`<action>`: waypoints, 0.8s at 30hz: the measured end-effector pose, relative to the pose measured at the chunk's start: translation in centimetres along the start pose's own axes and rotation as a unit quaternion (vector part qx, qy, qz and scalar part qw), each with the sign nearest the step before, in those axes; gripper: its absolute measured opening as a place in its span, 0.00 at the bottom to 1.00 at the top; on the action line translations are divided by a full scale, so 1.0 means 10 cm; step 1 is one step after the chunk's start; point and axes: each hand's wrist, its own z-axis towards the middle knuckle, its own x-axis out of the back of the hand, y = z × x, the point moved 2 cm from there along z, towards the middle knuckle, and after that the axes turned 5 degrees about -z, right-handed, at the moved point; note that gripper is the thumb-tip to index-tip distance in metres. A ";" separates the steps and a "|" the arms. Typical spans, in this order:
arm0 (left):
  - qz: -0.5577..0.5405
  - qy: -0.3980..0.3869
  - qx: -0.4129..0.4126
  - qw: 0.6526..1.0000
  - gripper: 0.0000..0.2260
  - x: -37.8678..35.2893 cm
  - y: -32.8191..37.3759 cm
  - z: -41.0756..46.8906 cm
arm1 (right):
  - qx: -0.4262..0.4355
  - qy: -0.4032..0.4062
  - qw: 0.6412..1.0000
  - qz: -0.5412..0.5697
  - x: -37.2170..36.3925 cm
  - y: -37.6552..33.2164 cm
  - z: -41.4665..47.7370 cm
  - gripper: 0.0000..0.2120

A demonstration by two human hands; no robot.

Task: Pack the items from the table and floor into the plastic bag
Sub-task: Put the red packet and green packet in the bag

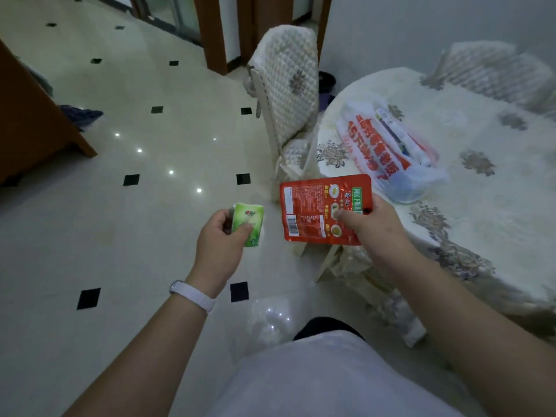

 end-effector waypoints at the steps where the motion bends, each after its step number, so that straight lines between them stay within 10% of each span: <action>1: -0.002 -0.016 0.001 1.000 0.06 -0.06 0.02 0.10 | -0.007 0.015 1.000 0.001 0.00 -0.01 0.04 0.14; 24: 0.085 -0.211 0.003 0.974 0.08 -2.19 0.62 2.86 | -0.089 0.208 0.972 0.071 1.15 -0.13 2.76 0.15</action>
